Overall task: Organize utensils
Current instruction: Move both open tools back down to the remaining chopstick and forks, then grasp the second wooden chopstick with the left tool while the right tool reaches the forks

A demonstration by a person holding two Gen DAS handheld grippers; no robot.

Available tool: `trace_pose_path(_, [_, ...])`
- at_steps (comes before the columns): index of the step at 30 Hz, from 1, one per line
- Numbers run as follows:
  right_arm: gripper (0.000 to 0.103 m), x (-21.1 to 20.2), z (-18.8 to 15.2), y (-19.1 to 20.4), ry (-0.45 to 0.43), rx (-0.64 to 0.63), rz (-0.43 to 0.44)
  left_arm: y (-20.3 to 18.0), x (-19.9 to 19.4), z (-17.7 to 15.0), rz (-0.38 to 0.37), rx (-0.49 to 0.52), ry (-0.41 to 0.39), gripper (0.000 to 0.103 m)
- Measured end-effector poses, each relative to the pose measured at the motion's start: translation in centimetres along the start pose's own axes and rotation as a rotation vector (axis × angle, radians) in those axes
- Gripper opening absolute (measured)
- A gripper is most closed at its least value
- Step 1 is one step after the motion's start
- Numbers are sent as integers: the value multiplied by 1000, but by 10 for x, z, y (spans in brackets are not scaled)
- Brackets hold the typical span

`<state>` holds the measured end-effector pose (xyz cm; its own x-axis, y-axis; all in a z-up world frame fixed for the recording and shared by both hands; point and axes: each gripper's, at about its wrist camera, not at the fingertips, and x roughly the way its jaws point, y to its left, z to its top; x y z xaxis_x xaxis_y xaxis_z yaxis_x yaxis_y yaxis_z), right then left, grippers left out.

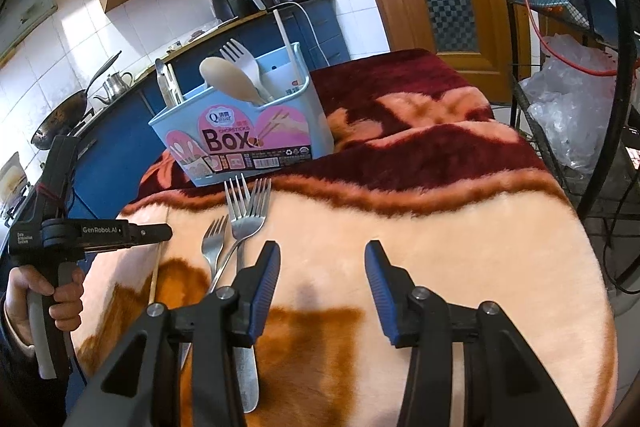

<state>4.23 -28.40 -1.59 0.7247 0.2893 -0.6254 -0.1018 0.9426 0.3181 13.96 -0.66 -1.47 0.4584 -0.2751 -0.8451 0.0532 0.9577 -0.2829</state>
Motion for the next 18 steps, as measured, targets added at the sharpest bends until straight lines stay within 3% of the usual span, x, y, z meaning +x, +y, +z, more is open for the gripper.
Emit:
trace_pose_path(1, [48,1,1,0,3,-2,2,1,-1,-1,-11,-6,-4,4])
trace_pose_path(9, [53,16,9,9,63,-23,37,11,-14,-7,-103,-50,-103,4])
trace_pose_path(18, [57,44,29,32,137,-87,62,3,-30,-11,-7,42,-243,4])
